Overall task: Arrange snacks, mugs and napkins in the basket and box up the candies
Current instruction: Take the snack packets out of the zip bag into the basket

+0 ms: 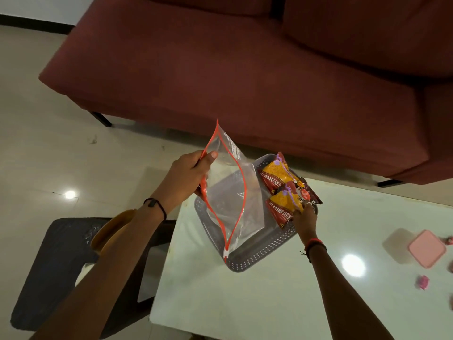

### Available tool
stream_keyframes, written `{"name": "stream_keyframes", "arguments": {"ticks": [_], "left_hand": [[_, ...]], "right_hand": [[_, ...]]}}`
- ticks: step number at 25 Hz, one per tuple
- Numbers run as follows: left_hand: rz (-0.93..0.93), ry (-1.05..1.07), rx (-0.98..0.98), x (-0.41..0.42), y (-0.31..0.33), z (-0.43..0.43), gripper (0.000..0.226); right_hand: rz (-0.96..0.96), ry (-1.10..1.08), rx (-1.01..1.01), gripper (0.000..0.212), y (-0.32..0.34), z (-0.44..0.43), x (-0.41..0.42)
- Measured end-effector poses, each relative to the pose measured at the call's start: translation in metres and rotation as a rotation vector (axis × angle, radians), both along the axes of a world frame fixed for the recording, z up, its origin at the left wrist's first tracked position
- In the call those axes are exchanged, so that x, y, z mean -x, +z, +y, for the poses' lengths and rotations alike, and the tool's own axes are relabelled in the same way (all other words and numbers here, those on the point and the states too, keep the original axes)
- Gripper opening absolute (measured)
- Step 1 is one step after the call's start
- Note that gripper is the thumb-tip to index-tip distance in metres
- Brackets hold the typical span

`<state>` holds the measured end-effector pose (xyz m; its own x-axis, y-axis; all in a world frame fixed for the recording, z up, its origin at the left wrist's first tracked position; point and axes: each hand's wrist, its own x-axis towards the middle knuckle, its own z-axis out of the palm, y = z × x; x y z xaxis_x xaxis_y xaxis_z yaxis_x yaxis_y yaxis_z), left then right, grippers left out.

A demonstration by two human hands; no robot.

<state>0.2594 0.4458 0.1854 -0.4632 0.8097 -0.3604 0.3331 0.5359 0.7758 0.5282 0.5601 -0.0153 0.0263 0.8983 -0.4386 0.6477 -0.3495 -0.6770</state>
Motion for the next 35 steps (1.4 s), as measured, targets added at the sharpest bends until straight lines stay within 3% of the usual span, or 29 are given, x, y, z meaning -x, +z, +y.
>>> {"name": "stream_keyframes", "arguments": {"ticks": [3, 9, 23, 25, 28, 30, 33, 35], "left_hand": [[-0.017, -0.007, -0.017, 0.004, -0.005, 0.001, 0.052], [-0.019, -0.032, -0.012, 0.002, -0.011, 0.000, 0.051], [-0.015, -0.042, -0.017, -0.009, -0.013, -0.017, 0.048], [-0.011, -0.053, -0.016, -0.015, -0.011, -0.022, 0.048], [-0.018, -0.083, 0.014, -0.025, -0.008, -0.027, 0.042], [-0.106, -0.046, 0.029, -0.034, -0.005, -0.032, 0.035], [-0.271, -0.013, 0.041, -0.050, -0.003, -0.042, 0.039], [-0.447, -0.001, 0.028, -0.064, -0.002, -0.050, 0.041]], "right_hand": [[-0.056, -0.001, -0.007, 0.029, -0.011, 0.002, 0.002], [-0.355, 0.098, -0.114, 0.031, -0.010, 0.000, -0.005], [-0.396, 0.095, -0.119, 0.036, 0.005, 0.010, -0.014], [-0.355, 0.111, -0.191, 0.036, 0.023, 0.004, -0.009], [-0.040, 0.269, -0.198, 0.030, 0.066, -0.018, 0.006], [0.169, 0.438, -0.174, 0.051, 0.099, -0.045, 0.015], [0.260, 0.657, -0.185, 0.115, 0.123, -0.084, 0.022], [0.261, 0.703, -0.197, 0.121, 0.129, -0.099, 0.024]]}}
